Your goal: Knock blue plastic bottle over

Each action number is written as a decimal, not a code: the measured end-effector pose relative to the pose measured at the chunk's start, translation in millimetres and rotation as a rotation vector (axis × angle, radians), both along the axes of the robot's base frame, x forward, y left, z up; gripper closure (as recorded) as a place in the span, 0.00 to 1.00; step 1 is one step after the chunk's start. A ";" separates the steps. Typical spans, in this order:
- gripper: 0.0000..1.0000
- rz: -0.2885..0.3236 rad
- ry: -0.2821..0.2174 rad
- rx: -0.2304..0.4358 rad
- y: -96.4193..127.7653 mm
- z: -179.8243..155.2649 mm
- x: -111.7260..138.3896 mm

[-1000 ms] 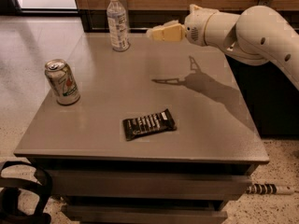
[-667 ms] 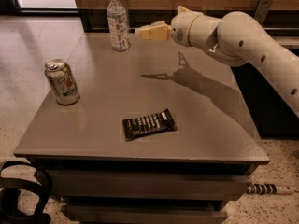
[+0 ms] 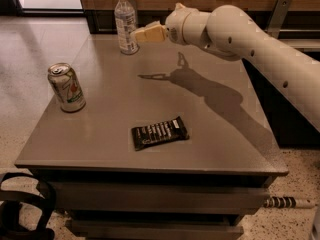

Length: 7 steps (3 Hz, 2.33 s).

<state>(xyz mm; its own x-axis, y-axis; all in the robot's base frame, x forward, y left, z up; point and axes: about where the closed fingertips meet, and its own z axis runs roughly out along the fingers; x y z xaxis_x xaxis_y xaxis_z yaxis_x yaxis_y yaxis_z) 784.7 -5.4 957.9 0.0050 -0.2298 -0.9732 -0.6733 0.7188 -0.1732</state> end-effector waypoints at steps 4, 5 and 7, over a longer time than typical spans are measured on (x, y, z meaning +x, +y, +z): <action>0.00 0.136 0.075 0.052 68.1 -26.0 65.2; 0.00 0.135 0.086 0.066 69.4 -36.0 77.5; 0.00 0.170 0.101 0.112 86.7 -49.8 89.7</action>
Offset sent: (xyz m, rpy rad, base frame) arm 0.0624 0.0685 -0.0160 0.0723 0.0630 0.1589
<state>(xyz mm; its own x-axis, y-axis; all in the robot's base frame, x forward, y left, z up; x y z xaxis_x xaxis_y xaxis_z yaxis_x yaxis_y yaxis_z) 874.4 81.3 908.1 -0.0648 -0.1244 -0.9901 -0.7961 0.6047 -0.0238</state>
